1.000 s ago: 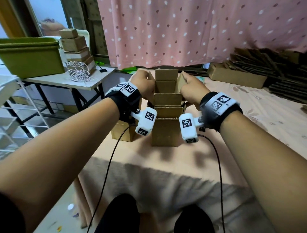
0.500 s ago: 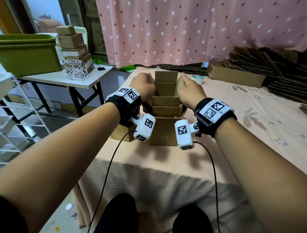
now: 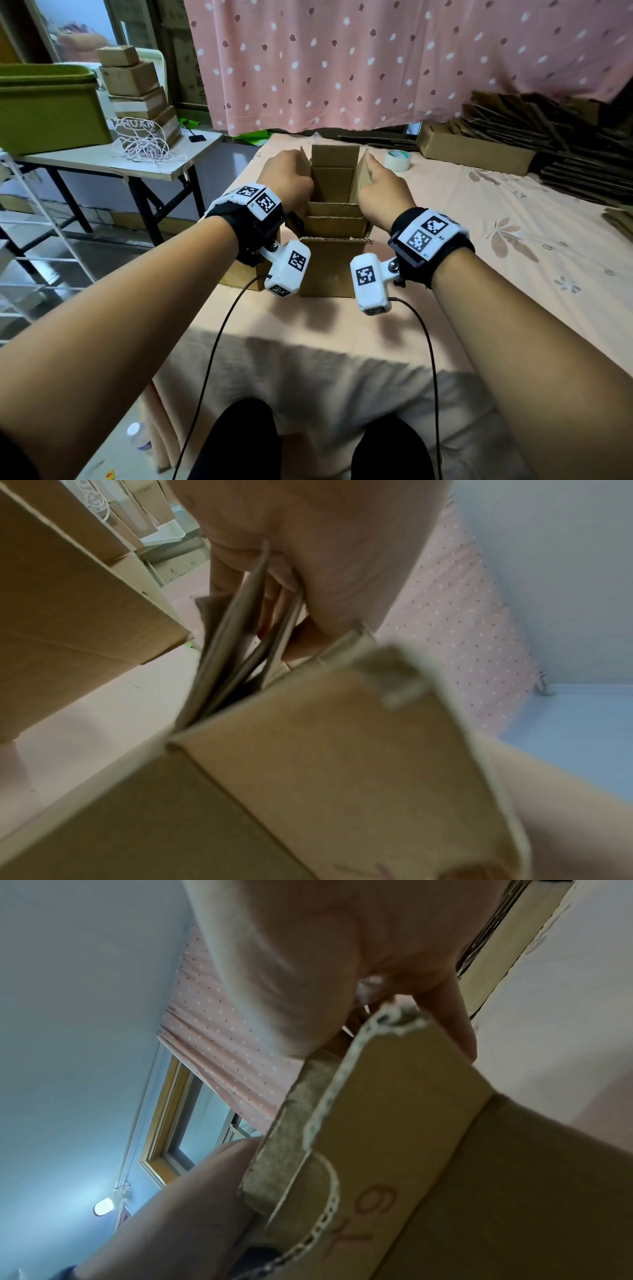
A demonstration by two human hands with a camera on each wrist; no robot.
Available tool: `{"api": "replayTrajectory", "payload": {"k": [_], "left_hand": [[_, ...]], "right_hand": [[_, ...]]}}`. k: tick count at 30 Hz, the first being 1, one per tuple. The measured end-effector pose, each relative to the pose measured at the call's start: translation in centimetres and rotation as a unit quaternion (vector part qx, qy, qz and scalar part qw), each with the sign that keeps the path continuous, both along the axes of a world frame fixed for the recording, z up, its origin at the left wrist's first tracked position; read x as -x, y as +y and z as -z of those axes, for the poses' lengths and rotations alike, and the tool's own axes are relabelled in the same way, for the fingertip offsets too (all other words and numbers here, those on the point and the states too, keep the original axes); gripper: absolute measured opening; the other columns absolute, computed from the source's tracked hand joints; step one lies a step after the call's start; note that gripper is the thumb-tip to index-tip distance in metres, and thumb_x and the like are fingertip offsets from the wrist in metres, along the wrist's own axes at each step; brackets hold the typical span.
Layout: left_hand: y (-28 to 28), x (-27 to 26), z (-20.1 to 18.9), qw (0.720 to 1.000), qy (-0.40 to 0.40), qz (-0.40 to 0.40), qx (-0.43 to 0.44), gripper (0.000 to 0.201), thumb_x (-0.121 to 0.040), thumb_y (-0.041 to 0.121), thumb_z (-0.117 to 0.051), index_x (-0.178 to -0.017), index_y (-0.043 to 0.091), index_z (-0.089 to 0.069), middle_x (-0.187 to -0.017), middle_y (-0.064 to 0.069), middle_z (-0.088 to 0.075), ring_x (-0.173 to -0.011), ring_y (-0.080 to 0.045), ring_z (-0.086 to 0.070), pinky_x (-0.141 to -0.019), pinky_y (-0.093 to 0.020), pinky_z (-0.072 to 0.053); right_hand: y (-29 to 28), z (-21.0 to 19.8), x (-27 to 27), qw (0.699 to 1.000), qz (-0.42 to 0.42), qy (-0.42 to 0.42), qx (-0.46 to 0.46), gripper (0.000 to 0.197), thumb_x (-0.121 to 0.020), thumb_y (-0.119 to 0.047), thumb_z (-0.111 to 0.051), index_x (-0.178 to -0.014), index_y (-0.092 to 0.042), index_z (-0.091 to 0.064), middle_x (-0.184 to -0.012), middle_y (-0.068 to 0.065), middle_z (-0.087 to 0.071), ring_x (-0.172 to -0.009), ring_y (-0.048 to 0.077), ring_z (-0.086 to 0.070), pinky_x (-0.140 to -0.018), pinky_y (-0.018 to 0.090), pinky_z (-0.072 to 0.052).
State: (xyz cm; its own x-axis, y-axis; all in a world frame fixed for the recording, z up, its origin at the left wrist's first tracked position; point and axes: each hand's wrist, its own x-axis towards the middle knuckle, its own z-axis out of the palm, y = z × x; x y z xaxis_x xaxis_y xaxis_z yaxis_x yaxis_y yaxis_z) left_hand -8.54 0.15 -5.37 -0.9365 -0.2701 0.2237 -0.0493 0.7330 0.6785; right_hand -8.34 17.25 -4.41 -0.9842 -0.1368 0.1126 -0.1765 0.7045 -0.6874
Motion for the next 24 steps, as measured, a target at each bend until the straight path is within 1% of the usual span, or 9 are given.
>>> {"api": "replayTrajectory", "payload": {"k": [5,8,10,14,15,16,18,20,24], "left_hand": [[0.1,-0.4,-0.1,1.0,0.0,0.006,0.013,0.067,-0.063,0.014,-0.047,-0.129,0.016,-0.059,-0.107,-0.007,-0.067,-0.097,-0.029,-0.065,-0.085,-0.046,-0.059],[0.2,-0.6,0.0,1.0,0.005,0.014,0.014,0.066,-0.066,0.01,-0.046,-0.13,0.013,-0.058,-0.113,-0.011,-0.066,-0.101,-0.031,-0.064,-0.088,-0.048,-0.058],[0.2,-0.6,0.2,1.0,0.01,0.015,0.017,0.065,-0.065,0.01,-0.046,-0.129,0.013,-0.059,-0.112,-0.012,-0.066,-0.102,-0.032,-0.063,-0.089,-0.048,-0.057],[0.2,-0.3,0.5,1.0,0.006,0.015,0.02,0.061,-0.075,0.004,-0.051,-0.135,0.013,-0.055,-0.12,-0.012,-0.064,-0.109,-0.031,-0.061,-0.091,-0.044,-0.055],[0.2,-0.3,0.6,1.0,0.007,0.015,0.02,0.061,-0.074,0.004,-0.051,-0.135,0.013,-0.055,-0.121,-0.011,-0.063,-0.11,-0.031,-0.061,-0.09,-0.043,-0.055],[0.2,-0.3,0.7,1.0,0.009,0.016,0.023,0.061,-0.074,0.005,-0.051,-0.134,0.013,-0.055,-0.121,-0.011,-0.063,-0.11,-0.03,-0.06,-0.089,-0.04,-0.054],[0.1,-0.3,0.9,0.999,0.012,0.022,0.036,0.057,-0.072,0.008,-0.052,-0.128,0.013,-0.056,-0.119,-0.011,-0.063,-0.109,-0.031,-0.06,-0.084,-0.037,-0.051],[0.1,-0.4,1.0,0.998,0.011,0.027,0.048,0.053,-0.072,0.008,-0.052,-0.125,0.012,-0.056,-0.118,-0.013,-0.063,-0.109,-0.032,-0.059,-0.085,-0.039,-0.051],[0.2,-0.3,1.3,0.996,0.022,0.033,0.075,0.048,-0.076,0.006,-0.055,-0.124,0.007,-0.053,-0.117,-0.017,-0.063,-0.109,-0.035,-0.058,-0.09,-0.045,-0.052]], "right_hand": [[0.0,0.3,0.1,1.0,-0.005,0.005,-0.001,0.084,-0.086,-0.001,-0.038,-0.161,-0.031,-0.013,-0.147,0.018,-0.051,-0.099,0.032,-0.06,-0.075,0.03,-0.043],[0.1,0.6,0.0,1.0,-0.004,0.005,0.0,0.083,-0.088,-0.001,-0.038,-0.161,-0.03,-0.012,-0.142,0.019,-0.054,-0.093,0.027,-0.054,-0.077,0.03,-0.042],[0.2,0.7,-0.1,1.0,-0.003,0.007,0.004,0.082,-0.089,0.0,-0.038,-0.161,-0.03,-0.012,-0.14,0.019,-0.055,-0.093,0.026,-0.051,-0.08,0.029,-0.043],[0.2,1.0,-0.2,1.0,-0.002,0.014,0.01,0.082,-0.089,0.0,-0.039,-0.161,-0.03,-0.012,-0.144,0.018,-0.053,-0.111,0.032,-0.057,-0.088,0.03,-0.045],[0.2,1.1,-0.2,1.0,-0.001,0.014,0.013,0.082,-0.089,0.0,-0.039,-0.161,-0.03,-0.012,-0.144,0.017,-0.053,-0.11,0.031,-0.057,-0.087,0.029,-0.046],[0.2,1.2,-0.2,1.0,-0.001,0.015,0.017,0.082,-0.089,0.0,-0.039,-0.161,-0.03,-0.012,-0.141,0.016,-0.055,-0.106,0.03,-0.057,-0.084,0.029,-0.045],[0.1,1.5,-0.3,1.0,0.0,0.017,0.025,0.082,-0.089,0.0,-0.039,-0.161,-0.031,-0.012,-0.123,0.013,-0.058,-0.095,0.027,-0.056,-0.078,0.028,-0.044],[0.1,1.8,-0.3,0.999,0.001,0.02,0.032,0.083,-0.088,0.0,-0.039,-0.161,-0.032,-0.013,-0.109,0.008,-0.052,-0.082,0.023,-0.054,-0.073,0.03,-0.045],[0.4,2.1,-0.1,0.999,-0.003,0.023,0.028,0.086,-0.087,0.001,-0.039,-0.16,-0.034,-0.012,-0.106,0.007,-0.052,-0.076,0.018,-0.054,-0.07,0.031,-0.047]]}}
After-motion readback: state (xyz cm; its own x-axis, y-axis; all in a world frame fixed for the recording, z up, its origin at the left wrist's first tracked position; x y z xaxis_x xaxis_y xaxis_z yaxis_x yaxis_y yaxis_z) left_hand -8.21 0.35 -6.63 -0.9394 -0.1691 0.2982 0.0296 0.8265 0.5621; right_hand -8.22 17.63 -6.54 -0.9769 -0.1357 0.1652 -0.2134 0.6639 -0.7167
